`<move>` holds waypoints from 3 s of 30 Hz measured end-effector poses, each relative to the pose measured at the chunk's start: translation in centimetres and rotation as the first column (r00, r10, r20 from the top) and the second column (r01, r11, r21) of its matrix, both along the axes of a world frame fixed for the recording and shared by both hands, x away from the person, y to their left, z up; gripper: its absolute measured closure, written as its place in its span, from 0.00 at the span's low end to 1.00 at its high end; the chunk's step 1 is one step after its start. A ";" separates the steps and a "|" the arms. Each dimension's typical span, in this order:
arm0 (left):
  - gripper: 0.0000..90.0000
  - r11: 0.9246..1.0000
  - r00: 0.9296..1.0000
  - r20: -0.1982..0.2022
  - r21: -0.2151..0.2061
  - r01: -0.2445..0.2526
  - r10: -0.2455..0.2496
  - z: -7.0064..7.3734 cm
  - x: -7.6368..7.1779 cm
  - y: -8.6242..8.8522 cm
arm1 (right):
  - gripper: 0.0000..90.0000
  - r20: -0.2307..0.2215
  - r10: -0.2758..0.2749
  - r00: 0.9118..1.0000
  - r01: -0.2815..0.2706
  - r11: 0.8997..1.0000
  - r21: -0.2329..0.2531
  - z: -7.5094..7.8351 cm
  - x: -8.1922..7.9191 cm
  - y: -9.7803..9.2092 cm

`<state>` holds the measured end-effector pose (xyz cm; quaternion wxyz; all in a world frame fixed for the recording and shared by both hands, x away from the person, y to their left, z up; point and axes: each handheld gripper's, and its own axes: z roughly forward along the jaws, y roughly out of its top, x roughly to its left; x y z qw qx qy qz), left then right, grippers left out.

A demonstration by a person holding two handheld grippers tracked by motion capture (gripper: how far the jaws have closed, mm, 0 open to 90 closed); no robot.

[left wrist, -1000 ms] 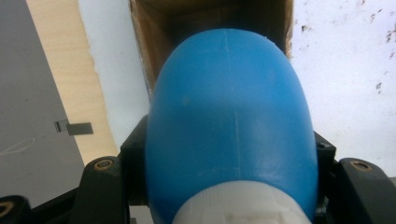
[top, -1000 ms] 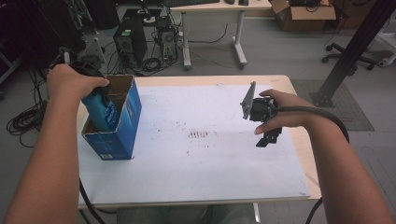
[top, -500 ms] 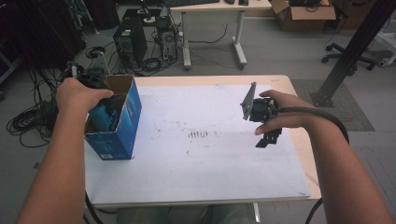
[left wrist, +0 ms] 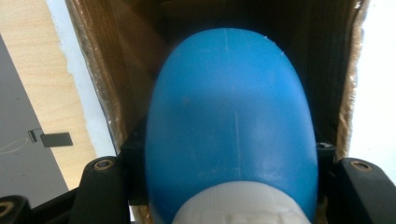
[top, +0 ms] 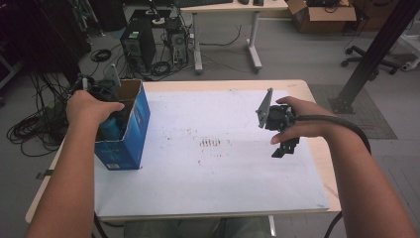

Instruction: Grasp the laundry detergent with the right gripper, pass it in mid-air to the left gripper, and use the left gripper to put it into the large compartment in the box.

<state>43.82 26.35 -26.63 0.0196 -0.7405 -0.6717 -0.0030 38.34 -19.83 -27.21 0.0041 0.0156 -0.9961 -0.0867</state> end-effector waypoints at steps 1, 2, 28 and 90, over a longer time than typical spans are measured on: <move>0.43 1.000 1.000 0.000 0.000 0.001 -0.001 -0.1 0.0 0.0 | 0.04 0.000 0.000 1.000 0.000 1.000 0.000 0.0 0.0 0.0; 0.43 1.000 1.000 0.002 0.000 0.000 0.000 -0.3 0.0 0.1 | 0.04 0.000 0.000 1.000 0.000 1.000 0.000 0.0 0.0 0.1; 0.43 1.000 1.000 0.008 -0.003 0.013 -0.013 -2.3 0.0 -0.1 | 0.04 -0.002 -0.003 1.000 0.003 1.000 0.004 -0.3 -0.1 0.2; 0.32 0.999 0.997 0.074 0.036 -0.002 -0.001 0.0 -1.3 -0.4 | 0.04 0.015 -0.016 1.000 0.016 1.000 0.026 -0.1 -0.5 0.0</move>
